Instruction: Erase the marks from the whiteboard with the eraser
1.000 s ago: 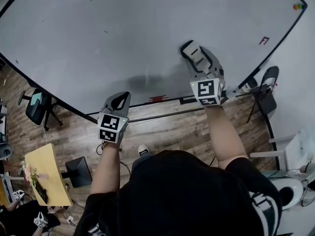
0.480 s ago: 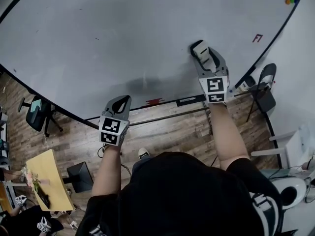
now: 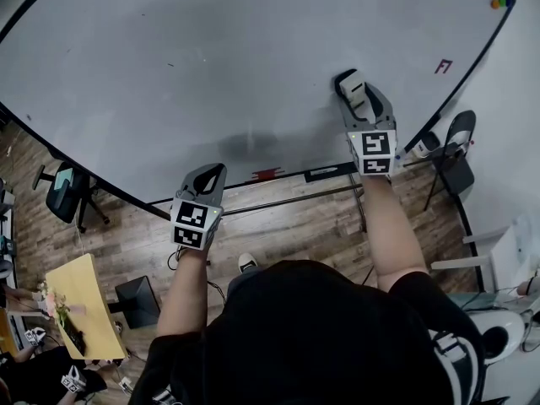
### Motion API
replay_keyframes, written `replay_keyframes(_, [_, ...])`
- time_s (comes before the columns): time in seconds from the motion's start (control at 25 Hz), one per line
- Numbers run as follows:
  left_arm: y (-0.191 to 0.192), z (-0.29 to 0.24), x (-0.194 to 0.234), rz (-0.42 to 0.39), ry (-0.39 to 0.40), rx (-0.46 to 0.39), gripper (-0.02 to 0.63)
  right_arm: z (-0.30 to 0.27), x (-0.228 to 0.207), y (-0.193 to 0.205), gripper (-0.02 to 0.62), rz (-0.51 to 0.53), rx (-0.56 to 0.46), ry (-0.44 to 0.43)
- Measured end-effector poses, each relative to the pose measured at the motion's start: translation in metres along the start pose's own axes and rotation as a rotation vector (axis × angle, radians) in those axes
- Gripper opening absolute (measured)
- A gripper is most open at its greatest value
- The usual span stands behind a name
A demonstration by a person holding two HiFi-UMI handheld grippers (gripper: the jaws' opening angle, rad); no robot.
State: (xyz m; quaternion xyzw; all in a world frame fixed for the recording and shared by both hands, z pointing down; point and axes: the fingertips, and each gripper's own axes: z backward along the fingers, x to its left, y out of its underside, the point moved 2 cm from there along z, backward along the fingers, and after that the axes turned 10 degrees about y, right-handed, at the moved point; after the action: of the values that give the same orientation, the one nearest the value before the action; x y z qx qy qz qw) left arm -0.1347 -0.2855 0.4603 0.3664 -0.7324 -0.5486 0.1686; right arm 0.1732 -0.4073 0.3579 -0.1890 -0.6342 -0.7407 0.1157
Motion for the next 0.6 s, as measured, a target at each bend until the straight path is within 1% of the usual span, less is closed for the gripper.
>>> replay_keyframes(0.2, [0.0025, -0.0002, 0.0003, 0.006, 0.008, -0.007, 0.012, -0.0003, 0.0022, -0.0012, 0.245, -0.038, -0.007, 0.006])
replay_keyframes(0.4, [0.0041, 0.0001, 0.0013, 0.000, 0.009, 0.006, 0.011, -0.0015, 0.0013, -0.0021, 0.245, -0.051, -0.009, 0.027])
replay_keyframes(0.6, [0.0063, 0.0011, 0.0034, 0.003, 0.009, 0.007, 0.011, -0.0017, 0.0035, -0.0056, 0.245, -0.087, -0.019, 0.028])
